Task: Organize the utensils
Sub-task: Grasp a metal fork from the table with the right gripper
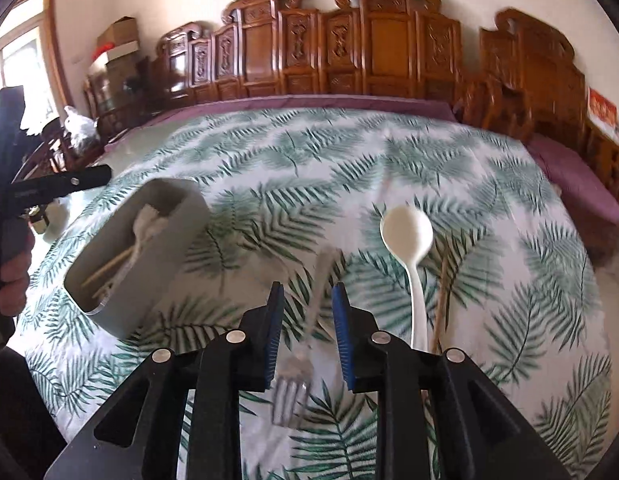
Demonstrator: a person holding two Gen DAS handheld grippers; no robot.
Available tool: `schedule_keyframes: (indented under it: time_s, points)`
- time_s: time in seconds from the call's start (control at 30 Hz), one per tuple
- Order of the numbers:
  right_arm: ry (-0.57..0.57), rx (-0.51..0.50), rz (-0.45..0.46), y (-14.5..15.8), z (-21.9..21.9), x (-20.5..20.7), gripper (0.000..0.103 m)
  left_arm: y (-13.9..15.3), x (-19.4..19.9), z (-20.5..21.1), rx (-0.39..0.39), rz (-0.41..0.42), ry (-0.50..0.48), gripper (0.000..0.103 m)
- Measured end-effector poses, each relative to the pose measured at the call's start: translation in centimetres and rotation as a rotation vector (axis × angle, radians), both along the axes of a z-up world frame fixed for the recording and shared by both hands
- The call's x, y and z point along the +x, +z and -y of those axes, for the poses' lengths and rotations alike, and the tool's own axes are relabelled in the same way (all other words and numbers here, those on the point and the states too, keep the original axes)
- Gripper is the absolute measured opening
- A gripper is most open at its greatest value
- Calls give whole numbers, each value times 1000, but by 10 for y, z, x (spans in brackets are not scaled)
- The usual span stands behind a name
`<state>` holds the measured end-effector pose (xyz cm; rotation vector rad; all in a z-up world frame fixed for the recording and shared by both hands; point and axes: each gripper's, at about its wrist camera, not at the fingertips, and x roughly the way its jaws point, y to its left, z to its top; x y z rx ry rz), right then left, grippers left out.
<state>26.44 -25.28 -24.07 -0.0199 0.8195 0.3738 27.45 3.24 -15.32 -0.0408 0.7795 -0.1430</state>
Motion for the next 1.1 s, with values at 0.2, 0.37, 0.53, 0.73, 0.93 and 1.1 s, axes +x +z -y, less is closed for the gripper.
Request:
schedule_keyframes:
  time_s: [0.2,0.37,0.53,0.73,0.93,1.1]
  points:
    - [27,-39,-75,-26,-18,7,27,-5,-4,17,13,-8,-33,90]
    - [32,-80,-128,-41,-30,15,27,-10,-8,31,30,-15,-63,90]
    - [31,-156,-140,-48,-39,18,26,-13,-11,37,39,-19,-77,90]
    - [14,-179,-143,-49,-41,23,24,-13,-12,41,44,-20,-81,90]
    - [11,-157,-161,-46,-31,25,9,-16,-13,47,48,-22,-93,90]
    - [15,-138,-152,-40,-16,20,8,-19,-15,59,54,-31,-129,90]
